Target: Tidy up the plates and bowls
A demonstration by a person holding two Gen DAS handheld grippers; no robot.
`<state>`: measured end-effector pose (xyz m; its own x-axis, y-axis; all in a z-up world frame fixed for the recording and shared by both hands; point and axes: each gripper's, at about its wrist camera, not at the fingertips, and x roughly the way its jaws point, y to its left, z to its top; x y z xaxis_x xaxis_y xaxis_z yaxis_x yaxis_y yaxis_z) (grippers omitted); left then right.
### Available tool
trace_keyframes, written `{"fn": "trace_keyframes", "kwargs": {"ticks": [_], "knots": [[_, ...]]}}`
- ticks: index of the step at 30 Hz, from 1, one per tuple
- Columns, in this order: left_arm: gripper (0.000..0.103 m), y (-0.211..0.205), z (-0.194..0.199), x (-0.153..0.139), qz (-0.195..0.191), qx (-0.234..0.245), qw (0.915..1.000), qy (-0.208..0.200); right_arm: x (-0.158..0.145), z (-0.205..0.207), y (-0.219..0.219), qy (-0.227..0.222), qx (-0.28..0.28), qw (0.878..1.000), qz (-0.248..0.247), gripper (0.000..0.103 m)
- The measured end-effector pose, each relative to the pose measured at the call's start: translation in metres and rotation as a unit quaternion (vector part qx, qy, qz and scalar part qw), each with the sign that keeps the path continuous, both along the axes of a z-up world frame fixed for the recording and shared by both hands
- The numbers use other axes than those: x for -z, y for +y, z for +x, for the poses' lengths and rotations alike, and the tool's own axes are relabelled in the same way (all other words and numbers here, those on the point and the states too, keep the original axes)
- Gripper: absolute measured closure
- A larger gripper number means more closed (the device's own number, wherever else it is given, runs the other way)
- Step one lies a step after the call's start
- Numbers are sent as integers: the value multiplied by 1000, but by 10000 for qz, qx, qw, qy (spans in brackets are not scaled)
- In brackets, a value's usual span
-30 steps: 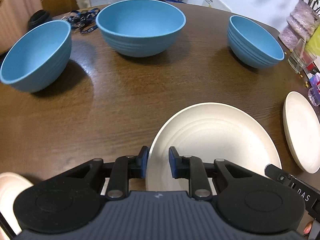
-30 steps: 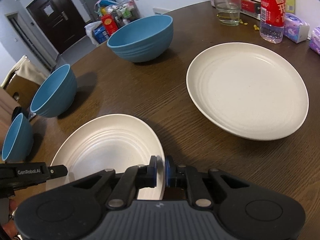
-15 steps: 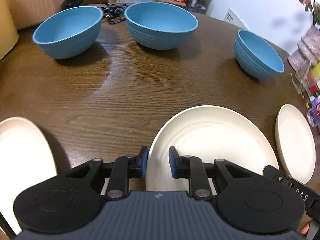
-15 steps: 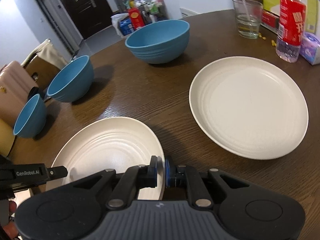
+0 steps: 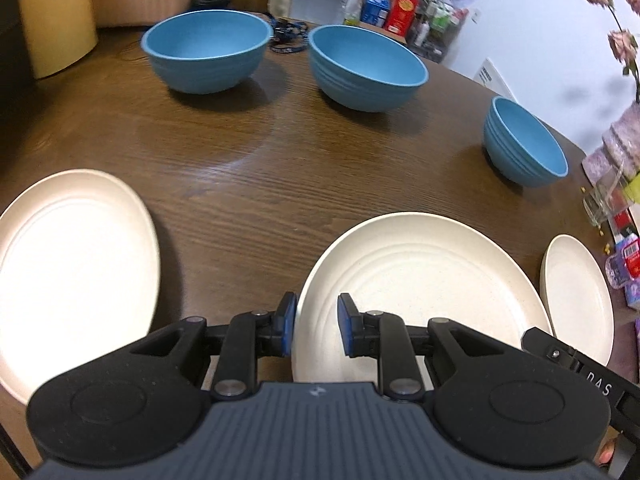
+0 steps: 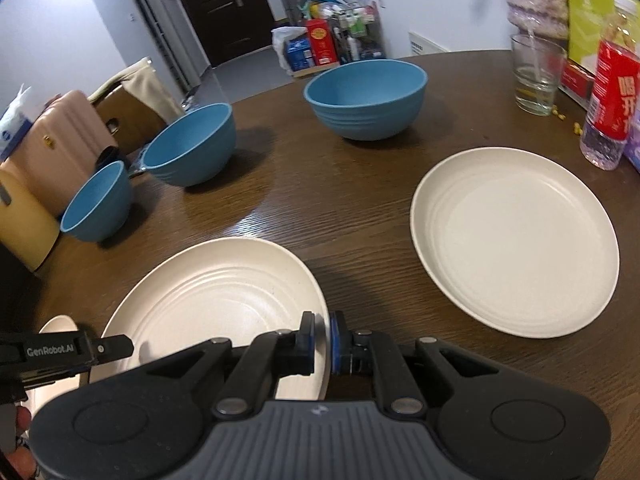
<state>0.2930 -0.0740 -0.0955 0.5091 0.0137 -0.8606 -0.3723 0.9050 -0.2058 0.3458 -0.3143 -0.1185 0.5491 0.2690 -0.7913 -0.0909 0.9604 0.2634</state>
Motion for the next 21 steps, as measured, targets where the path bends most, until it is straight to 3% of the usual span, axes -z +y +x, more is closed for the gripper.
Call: {"fn": "trace_keyframes", "kwargs": {"ticks": [21], "knots": [[81, 45, -78, -35, -65, -937, 9950, -333, -38, -32, 59, -356, -883, 9955, -3, 96]]}}
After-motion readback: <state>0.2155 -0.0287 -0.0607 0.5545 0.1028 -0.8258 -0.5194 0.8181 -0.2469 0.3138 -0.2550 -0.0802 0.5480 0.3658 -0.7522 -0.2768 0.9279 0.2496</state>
